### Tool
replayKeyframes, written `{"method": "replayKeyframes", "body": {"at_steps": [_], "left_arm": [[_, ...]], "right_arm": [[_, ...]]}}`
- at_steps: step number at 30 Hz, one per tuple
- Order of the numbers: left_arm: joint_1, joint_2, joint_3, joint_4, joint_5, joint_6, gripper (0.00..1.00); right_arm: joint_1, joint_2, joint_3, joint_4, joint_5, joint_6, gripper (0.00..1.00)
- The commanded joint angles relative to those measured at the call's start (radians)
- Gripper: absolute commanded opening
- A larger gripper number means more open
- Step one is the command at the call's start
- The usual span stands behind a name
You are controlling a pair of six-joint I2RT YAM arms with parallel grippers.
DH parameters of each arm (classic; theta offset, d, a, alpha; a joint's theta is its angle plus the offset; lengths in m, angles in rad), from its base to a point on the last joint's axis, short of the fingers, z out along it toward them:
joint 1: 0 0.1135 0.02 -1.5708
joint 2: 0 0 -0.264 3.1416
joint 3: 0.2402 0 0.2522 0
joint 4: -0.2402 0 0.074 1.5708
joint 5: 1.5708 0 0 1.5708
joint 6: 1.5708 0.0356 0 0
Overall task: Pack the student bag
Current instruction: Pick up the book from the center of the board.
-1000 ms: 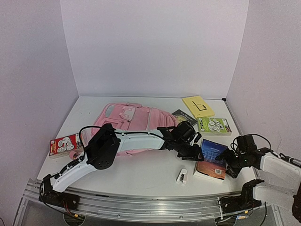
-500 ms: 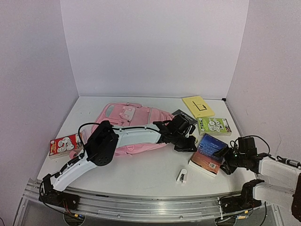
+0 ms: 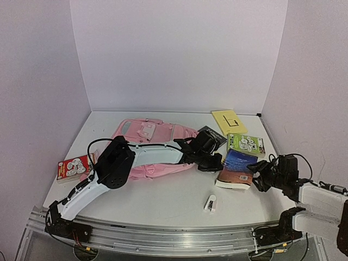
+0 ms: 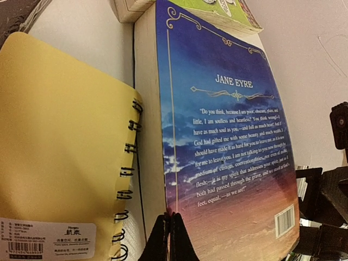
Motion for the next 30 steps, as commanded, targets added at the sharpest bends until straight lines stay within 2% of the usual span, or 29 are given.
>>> {"method": "replayKeyframes", "body": {"at_steps": [1, 4, 7, 11, 14, 16, 19, 22, 24, 28, 30], "left_arm": [[-0.073, 0.025, -0.076, -0.098, 0.140, -0.017, 0.00], [-0.068, 0.017, -0.092, -0.086, 0.145, -0.023, 0.00], [-0.063, 0.009, -0.107, -0.073, 0.148, -0.025, 0.00], [-0.061, -0.001, -0.118, -0.062, 0.148, -0.024, 0.00], [-0.058, 0.000, -0.120, -0.067, 0.148, -0.024, 0.00], [-0.055, 0.000, -0.121, -0.068, 0.151, -0.025, 0.00], [-0.052, -0.005, -0.132, -0.069, 0.151, -0.024, 0.00], [-0.051, -0.008, -0.140, -0.064, 0.153, -0.024, 0.00], [-0.050, -0.005, -0.135, -0.061, 0.157, -0.024, 0.00], [-0.047, 0.006, -0.114, -0.061, 0.162, -0.024, 0.00], [-0.045, 0.008, -0.107, -0.060, 0.159, -0.022, 0.00]], "right_arm": [[0.023, 0.009, 0.060, 0.453, -0.142, 0.067, 0.67], [0.023, 0.028, 0.074, 0.455, -0.150, 0.068, 0.65], [0.023, 0.071, 0.080, 0.453, -0.167, 0.088, 0.58], [0.023, 0.142, 0.078, 0.427, -0.183, 0.118, 0.56], [0.022, 0.153, 0.084, 0.383, -0.179, 0.083, 0.51], [0.023, 0.128, 0.125, 0.238, -0.175, 0.013, 0.50], [0.023, 0.060, 0.245, -0.146, -0.127, -0.198, 0.50], [0.023, 0.034, 0.336, -0.357, -0.120, -0.359, 0.50], [0.022, 0.065, 0.383, -0.421, -0.176, -0.415, 0.51], [0.031, 0.185, 0.426, -0.424, -0.326, -0.441, 0.51], [0.056, 0.225, 0.431, -0.413, -0.319, -0.463, 0.51]]}}
